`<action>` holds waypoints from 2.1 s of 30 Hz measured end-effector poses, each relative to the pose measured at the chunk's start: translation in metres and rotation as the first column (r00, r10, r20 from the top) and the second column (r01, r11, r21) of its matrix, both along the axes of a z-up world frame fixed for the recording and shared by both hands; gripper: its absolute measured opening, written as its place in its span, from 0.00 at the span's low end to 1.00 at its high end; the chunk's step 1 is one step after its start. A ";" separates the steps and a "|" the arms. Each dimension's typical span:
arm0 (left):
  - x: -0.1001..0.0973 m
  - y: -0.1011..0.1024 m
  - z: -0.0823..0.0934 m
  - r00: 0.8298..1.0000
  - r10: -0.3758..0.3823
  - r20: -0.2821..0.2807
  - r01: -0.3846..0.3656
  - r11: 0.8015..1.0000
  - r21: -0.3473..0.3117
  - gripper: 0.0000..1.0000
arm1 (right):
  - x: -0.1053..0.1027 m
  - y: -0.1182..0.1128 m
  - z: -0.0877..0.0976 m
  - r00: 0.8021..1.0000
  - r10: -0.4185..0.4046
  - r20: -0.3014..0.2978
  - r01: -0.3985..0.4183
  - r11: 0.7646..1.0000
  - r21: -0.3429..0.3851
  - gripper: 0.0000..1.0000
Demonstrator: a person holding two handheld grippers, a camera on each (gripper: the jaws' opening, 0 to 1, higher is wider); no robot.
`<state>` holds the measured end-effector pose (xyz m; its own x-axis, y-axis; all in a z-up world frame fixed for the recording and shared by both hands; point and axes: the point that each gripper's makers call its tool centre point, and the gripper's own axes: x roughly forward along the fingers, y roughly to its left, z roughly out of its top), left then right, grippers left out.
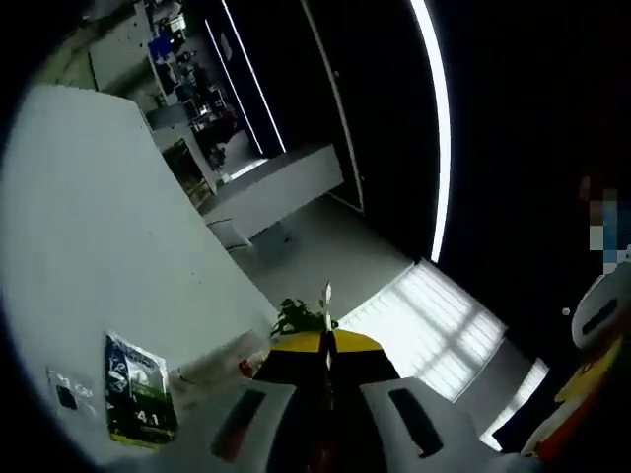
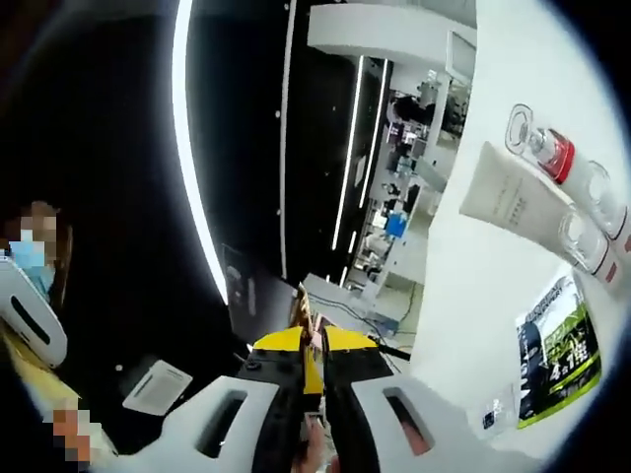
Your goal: Arrange the skincare products in the storage area until every visible bottle or jar stands upright without overlapping.
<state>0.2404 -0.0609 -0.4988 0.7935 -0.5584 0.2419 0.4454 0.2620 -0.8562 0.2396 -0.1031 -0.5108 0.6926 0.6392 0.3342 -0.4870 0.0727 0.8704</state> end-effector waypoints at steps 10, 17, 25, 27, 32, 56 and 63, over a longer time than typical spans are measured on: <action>-0.003 -0.004 0.000 0.999 -0.024 0.031 0.022 0.999 0.047 0.00 | 0.000 -0.006 0.004 0.999 0.051 -0.007 -0.051 0.999 0.012 0.01; -0.009 0.000 0.003 0.988 -0.139 0.072 0.126 0.978 0.168 0.00 | 0.003 -0.024 0.003 0.995 0.104 0.008 -0.104 0.994 -0.045 0.01; -0.021 -0.017 0.003 0.924 -0.378 0.056 0.350 0.896 0.274 0.00 | -0.013 -0.026 0.003 0.968 0.250 0.017 -0.246 0.961 -0.125 0.01; -0.019 -0.017 -0.001 0.923 -0.383 0.028 0.358 0.884 0.300 0.00 | -0.015 -0.024 0.004 0.964 0.266 0.022 -0.260 0.955 -0.140 0.01; -0.018 -0.016 -0.012 0.921 -0.385 -0.058 0.381 0.863 0.332 0.00 | -0.016 -0.022 0.002 0.960 0.275 0.040 -0.261 0.941 -0.215 0.01; -0.019 0.003 -0.023 0.987 -0.083 -0.140 0.076 0.995 -0.059 0.00 | 0.013 -0.005 0.006 0.987 0.136 0.090 -0.099 0.938 -0.333 0.07; -0.019 0.007 -0.019 0.990 -0.068 -0.127 0.061 0.996 -0.059 0.00 | 0.010 -0.002 0.015 0.981 0.140 0.131 -0.075 0.908 -0.411 0.01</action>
